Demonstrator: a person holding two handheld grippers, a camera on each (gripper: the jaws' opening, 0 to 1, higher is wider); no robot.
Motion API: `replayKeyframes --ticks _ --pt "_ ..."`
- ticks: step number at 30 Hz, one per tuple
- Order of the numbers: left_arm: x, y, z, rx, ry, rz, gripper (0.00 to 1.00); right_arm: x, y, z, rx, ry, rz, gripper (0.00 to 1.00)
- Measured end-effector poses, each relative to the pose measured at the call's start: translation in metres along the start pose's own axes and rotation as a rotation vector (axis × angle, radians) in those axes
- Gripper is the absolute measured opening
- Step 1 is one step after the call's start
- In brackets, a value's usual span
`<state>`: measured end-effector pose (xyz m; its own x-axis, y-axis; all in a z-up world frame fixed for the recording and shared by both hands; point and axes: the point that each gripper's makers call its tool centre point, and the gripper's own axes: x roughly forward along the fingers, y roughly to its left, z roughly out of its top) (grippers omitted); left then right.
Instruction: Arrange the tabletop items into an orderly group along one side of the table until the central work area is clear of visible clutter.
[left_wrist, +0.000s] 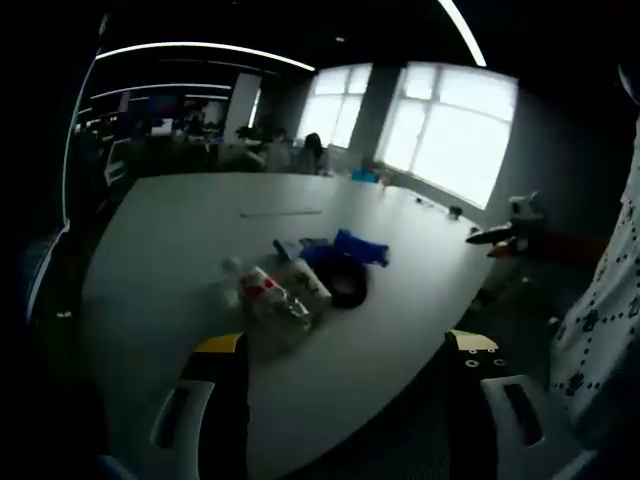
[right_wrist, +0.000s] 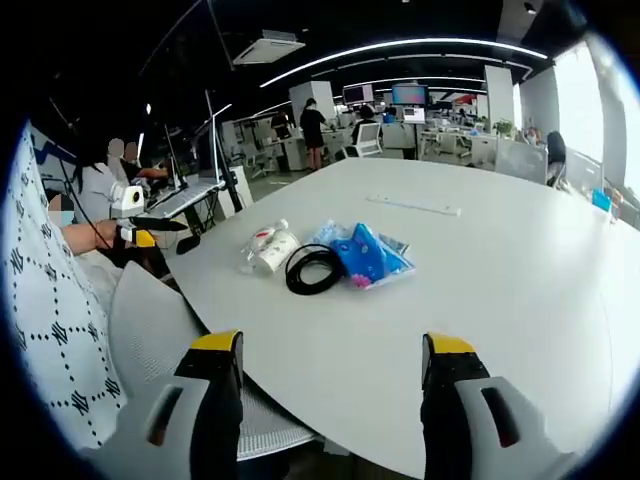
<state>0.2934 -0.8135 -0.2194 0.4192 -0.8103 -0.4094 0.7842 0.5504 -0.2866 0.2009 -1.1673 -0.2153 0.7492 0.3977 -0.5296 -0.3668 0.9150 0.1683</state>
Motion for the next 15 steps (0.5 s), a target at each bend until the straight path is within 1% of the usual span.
replayKeyframes --ticks 15 --pt "-0.0012 0.0018 0.0019 0.0 -0.002 0.007 0.77 0.0038 -0.0017 0.0076 -0.018 0.0 0.007 0.71"
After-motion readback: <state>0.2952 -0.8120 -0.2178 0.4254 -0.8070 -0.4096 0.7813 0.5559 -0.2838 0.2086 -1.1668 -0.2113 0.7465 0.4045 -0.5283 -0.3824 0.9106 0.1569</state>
